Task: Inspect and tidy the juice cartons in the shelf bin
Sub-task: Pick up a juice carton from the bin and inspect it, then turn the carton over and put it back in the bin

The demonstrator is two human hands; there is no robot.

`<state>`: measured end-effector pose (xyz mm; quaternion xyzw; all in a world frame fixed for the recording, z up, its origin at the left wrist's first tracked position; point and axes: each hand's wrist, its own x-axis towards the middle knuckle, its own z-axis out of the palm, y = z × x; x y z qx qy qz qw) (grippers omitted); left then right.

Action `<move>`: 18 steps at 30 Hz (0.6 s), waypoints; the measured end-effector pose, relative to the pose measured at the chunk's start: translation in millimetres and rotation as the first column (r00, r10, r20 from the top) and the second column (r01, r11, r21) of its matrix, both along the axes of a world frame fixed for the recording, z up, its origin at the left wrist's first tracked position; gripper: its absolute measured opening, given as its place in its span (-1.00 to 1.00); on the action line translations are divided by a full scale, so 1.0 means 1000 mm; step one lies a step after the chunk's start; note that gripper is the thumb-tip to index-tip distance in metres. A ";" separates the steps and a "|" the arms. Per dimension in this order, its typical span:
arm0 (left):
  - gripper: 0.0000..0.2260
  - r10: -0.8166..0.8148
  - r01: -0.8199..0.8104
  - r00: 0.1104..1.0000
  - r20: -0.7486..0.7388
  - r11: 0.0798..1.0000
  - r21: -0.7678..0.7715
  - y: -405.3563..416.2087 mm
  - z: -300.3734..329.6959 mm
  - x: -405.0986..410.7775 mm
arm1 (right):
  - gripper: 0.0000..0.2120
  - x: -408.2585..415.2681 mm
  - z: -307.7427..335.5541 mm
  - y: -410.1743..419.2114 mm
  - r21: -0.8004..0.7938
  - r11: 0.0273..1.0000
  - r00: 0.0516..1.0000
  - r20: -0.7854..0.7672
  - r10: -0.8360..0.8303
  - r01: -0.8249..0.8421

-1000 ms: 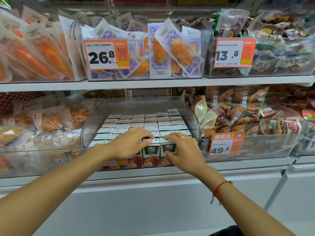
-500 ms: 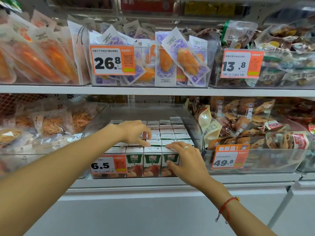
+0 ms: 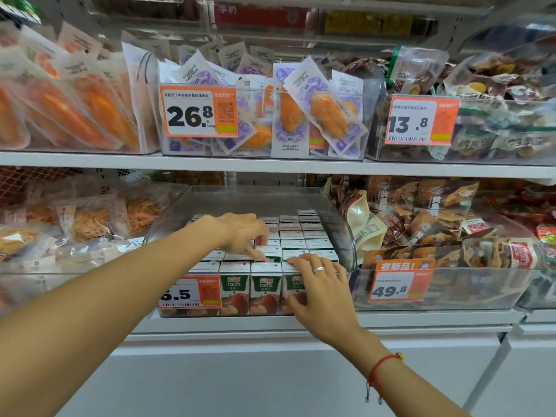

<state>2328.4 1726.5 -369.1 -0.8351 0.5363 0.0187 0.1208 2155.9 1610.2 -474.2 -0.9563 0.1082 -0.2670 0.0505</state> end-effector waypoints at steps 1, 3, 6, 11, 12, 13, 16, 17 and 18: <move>-0.61 0.029 -0.030 0.999 -0.024 0.999 -0.038 0.003 0.000 0.000 | -0.50 -0.001 0.000 -0.001 -0.004 1.000 1.000 0.004 0.010 -0.010; -0.62 0.089 -0.097 0.994 -0.067 0.989 -0.113 0.007 0.001 0.001 | -0.50 -0.001 -0.001 -0.002 -0.007 1.000 1.000 0.010 0.016 -0.016; -0.69 0.129 -0.181 0.975 -0.182 0.933 -0.312 0.016 0.005 -0.004 | -0.52 0.001 -0.001 -0.002 0.016 1.000 0.999 0.032 0.015 -0.015; -0.81 0.067 -0.274 0.954 -0.291 0.585 -0.763 0.042 -0.011 -0.034 | -0.51 0.002 0.000 0.000 0.082 0.997 0.998 0.066 -0.007 0.002; -0.83 0.047 -0.315 0.942 -0.334 0.472 -0.823 0.047 -0.016 -0.043 | -0.51 0.001 0.003 0.001 0.099 0.995 0.998 0.065 -0.009 0.003; -0.84 0.017 -0.379 0.916 -0.400 0.364 -0.851 0.052 -0.020 -0.052 | -0.52 0.000 0.007 0.003 0.122 0.992 0.998 0.069 -0.004 -0.004; -0.85 -0.086 -0.633 0.757 -0.648 0.150 -0.759 0.067 -0.031 -0.077 | -0.65 -0.008 0.024 0.020 0.315 0.937 0.968 0.239 0.075 -0.151; -0.82 -0.128 -0.725 0.666 -0.735 0.117 -0.678 0.074 -0.034 -0.086 | -0.68 -0.012 0.030 0.030 0.414 0.882 0.946 0.309 0.096 -0.224; -0.80 -0.180 -0.805 0.563 -0.807 0.101 -0.584 0.081 -0.038 -0.095 | -0.68 -0.015 0.037 0.042 0.532 0.793 0.931 0.345 0.118 -0.298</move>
